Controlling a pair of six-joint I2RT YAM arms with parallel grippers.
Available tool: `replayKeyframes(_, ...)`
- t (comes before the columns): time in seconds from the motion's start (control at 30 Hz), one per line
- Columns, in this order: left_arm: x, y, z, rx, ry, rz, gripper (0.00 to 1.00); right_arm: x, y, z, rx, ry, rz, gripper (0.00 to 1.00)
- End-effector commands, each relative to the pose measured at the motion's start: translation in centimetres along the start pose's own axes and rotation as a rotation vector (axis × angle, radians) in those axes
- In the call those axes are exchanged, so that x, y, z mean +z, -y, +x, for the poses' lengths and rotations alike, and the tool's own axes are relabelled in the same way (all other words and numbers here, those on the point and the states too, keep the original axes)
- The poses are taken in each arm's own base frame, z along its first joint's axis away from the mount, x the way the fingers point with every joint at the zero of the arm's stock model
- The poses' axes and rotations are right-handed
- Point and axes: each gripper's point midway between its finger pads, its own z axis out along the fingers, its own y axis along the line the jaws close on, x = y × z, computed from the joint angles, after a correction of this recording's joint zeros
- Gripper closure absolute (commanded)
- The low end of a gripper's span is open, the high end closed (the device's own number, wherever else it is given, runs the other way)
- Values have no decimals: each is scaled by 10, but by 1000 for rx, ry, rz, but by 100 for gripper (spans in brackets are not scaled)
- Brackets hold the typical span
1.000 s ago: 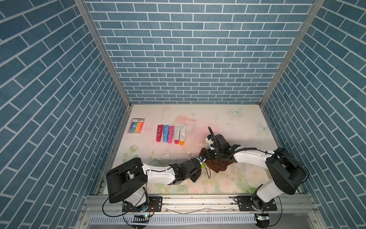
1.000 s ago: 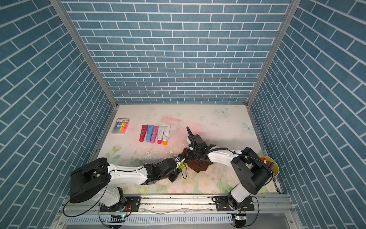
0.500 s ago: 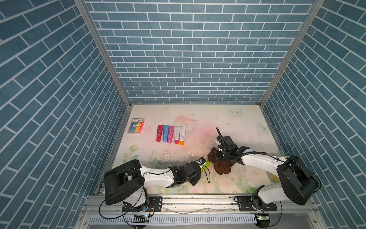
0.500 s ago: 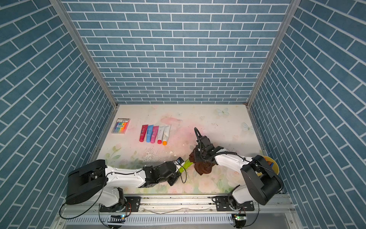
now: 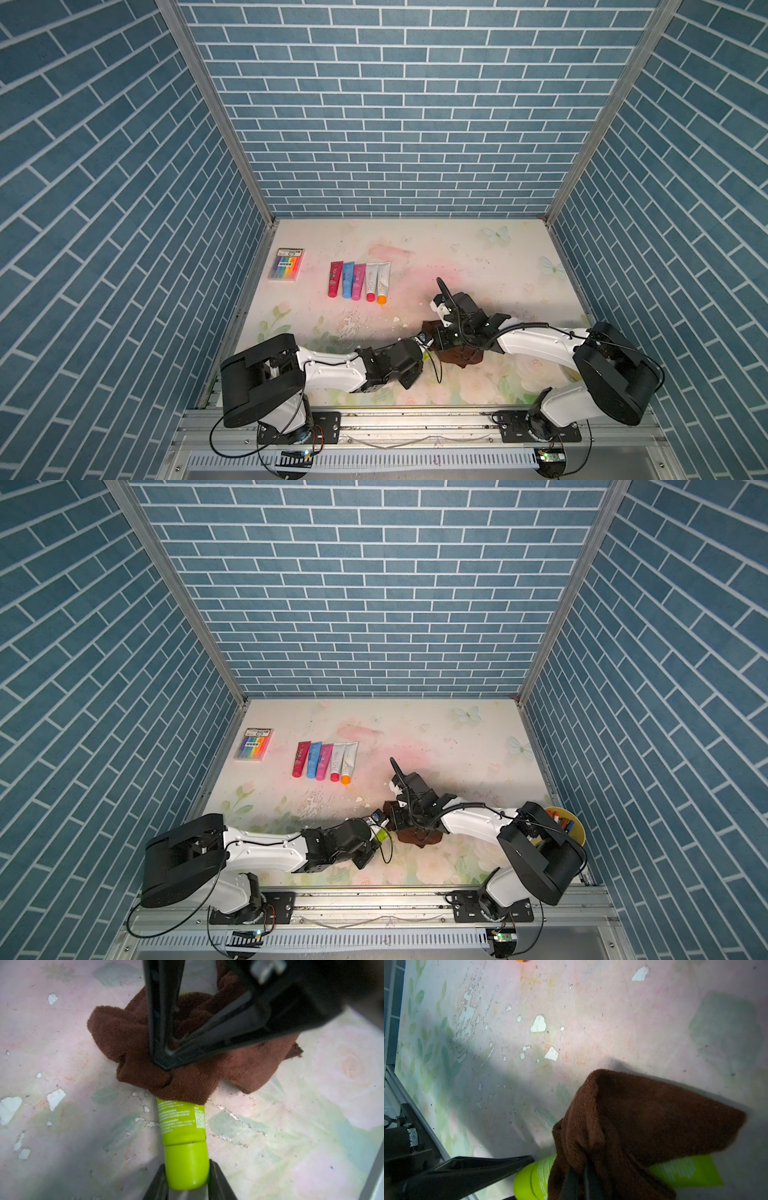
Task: Wipe the surface of the toothpaste tube
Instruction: Wipe the dirt from the toothpaste tube.
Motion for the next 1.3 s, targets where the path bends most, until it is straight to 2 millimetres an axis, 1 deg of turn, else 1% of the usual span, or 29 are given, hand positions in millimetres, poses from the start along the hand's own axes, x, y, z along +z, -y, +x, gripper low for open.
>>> replayKeyframes(0.0,3,4,7,29,-34,5,97,18,60,52,128,-135,185,100)
replayKeyframes(0.07,2,3,7,28,-32,3,98,19,73,56,180,-140,196,100)
replayKeyframes(0.2,0,2,5,22,-19,-4,99,13,104,62,214,-146,331,100)
replayKeyframes(0.27,-1,1,5,21,-15,-5,99,8,119,63,225,-134,400,100)
replayKeyframes(0.4,-1,1,6,22,-19,-8,100,-7,140,60,254,-85,499,100)
replayKeyframes(0.5,0,1,6,22,-19,-9,100,-18,145,51,271,-28,526,100)
replayKeyframes(0.67,-1,1,6,23,-20,-8,100,-35,148,37,269,39,560,100)
replayKeyframes(0.73,-1,2,6,24,-19,-7,100,-35,142,31,254,53,535,100)
replayKeyframes(0.77,-1,1,6,23,-19,-7,100,-32,134,27,237,61,480,100)
replayKeyframes(0.83,0,2,6,25,-19,-7,100,-25,110,22,216,60,342,100)
replayKeyframes(0.9,0,2,6,24,-21,-5,100,-22,79,16,184,60,188,100)
replayKeyframes(1.0,1,3,6,28,-24,-4,100,-29,46,10,123,88,87,100)
replayKeyframes(1.1,2,3,7,30,-28,-4,100,-38,23,3,77,120,32,100)
replayKeyframes(1.2,2,3,7,29,-29,-4,100,-39,11,-1,53,124,-7,100)
replayKeyframes(1.27,2,3,7,29,-28,-4,100,-36,12,1,42,104,9,100)
